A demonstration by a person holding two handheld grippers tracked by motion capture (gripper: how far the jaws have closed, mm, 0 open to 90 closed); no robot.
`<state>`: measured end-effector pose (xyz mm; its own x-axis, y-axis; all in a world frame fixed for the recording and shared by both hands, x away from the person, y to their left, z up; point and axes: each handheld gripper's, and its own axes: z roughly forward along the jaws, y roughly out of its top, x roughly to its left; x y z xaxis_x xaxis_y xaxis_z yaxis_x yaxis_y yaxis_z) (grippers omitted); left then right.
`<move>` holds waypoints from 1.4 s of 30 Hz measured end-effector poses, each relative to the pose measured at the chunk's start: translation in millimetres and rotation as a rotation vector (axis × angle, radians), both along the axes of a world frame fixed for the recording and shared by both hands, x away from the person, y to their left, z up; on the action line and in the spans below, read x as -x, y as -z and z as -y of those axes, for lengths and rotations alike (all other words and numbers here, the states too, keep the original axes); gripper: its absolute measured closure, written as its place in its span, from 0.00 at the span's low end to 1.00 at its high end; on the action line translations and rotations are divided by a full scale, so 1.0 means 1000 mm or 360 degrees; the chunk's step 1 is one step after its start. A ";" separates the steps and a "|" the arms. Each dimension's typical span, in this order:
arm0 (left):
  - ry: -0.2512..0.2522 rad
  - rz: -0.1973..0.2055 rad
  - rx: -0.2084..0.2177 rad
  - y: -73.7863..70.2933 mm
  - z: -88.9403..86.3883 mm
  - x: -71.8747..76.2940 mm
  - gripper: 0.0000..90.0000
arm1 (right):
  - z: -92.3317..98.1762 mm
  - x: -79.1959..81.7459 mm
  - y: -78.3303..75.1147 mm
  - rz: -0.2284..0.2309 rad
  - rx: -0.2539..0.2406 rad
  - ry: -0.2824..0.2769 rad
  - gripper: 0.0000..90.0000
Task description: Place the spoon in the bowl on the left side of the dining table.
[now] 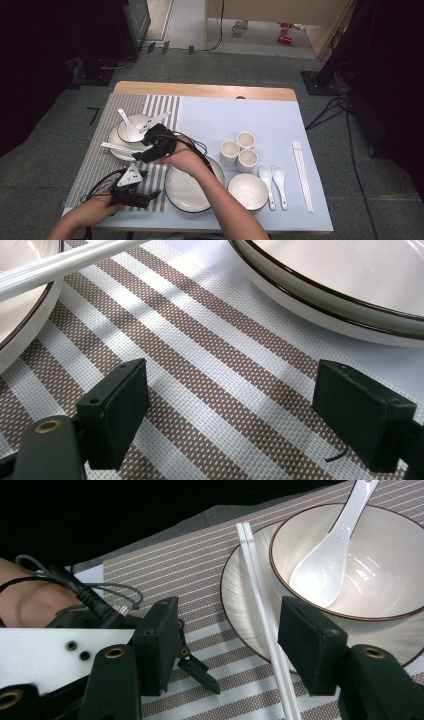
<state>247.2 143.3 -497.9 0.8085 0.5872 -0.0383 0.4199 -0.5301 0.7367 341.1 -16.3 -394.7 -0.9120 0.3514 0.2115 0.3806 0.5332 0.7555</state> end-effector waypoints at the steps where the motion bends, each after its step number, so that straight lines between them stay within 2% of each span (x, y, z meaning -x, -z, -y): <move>1: -0.0001 -0.0004 0.0004 0.000 0.000 0.000 0.17 | 0.001 0.001 -0.001 0.0012 0.0003 -0.0007 0.46; 13: 0.0002 -0.0003 -0.0005 0.000 0.000 0.000 0.17 | 0.013 0.011 -0.017 0.0009 -0.0027 -0.0047 0.43; 24: -0.0003 -0.0005 0.0000 0.000 0.000 0.000 0.17 | 0.019 0.022 -0.029 0.0028 -0.0001 -0.0063 0.43; 36: -0.0003 -0.0005 0.0002 0.000 0.000 0.000 0.17 | 0.037 0.026 -0.034 0.0029 0.0011 -0.0052 0.42; 42: -0.0002 -0.0006 0.0001 0.000 0.000 0.000 0.17 | 0.054 0.027 -0.037 0.0037 0.0032 -0.0023 0.42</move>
